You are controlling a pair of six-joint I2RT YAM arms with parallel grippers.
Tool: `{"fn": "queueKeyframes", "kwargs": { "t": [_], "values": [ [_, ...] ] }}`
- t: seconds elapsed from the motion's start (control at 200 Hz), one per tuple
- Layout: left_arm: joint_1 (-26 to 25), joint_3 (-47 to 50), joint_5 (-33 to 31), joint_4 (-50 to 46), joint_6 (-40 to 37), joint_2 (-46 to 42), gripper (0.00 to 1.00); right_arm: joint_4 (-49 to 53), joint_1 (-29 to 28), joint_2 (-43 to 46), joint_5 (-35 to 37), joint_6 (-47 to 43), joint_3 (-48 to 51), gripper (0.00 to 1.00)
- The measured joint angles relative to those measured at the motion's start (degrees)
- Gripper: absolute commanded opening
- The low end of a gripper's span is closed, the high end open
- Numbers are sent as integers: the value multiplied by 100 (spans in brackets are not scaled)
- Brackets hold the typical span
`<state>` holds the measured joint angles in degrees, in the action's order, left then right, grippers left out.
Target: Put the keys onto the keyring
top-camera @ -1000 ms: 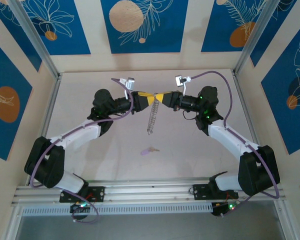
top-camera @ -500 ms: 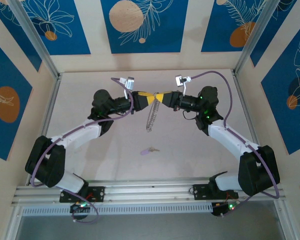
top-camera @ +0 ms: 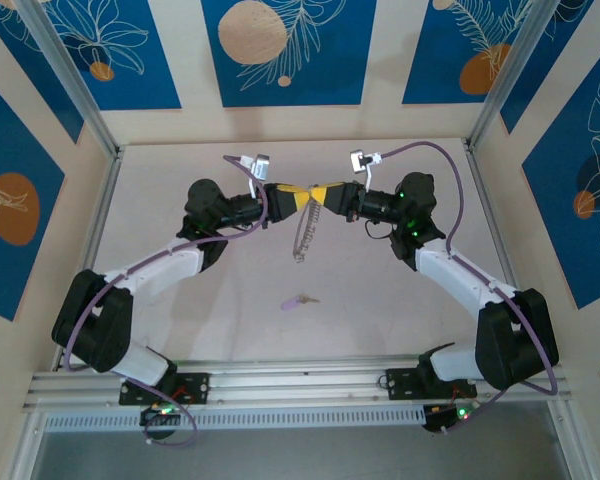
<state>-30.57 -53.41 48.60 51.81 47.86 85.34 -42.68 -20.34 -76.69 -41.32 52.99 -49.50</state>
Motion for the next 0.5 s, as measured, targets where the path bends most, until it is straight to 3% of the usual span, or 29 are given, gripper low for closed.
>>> {"fn": "queueKeyframes", "kwargs": {
  "t": [0.055,0.15,0.25,0.3,0.5],
  "values": [
    [2,2,4,-4,11,2,0,-24,0,0,-31,0,0,0],
    [0,2,9,-28,-37,2,0,-24,2,-4,-68,-2,0,0],
    [-2,-2,46,-74,-103,2,0,31,61,-2,-92,-11,0,30],
    [-22,-26,120,-188,-208,2,0,114,166,13,-90,13,0,38],
    [-72,-450,396,-1132,-1001,-15,0,597,933,483,-2,-98,22,42]
  ]
}}
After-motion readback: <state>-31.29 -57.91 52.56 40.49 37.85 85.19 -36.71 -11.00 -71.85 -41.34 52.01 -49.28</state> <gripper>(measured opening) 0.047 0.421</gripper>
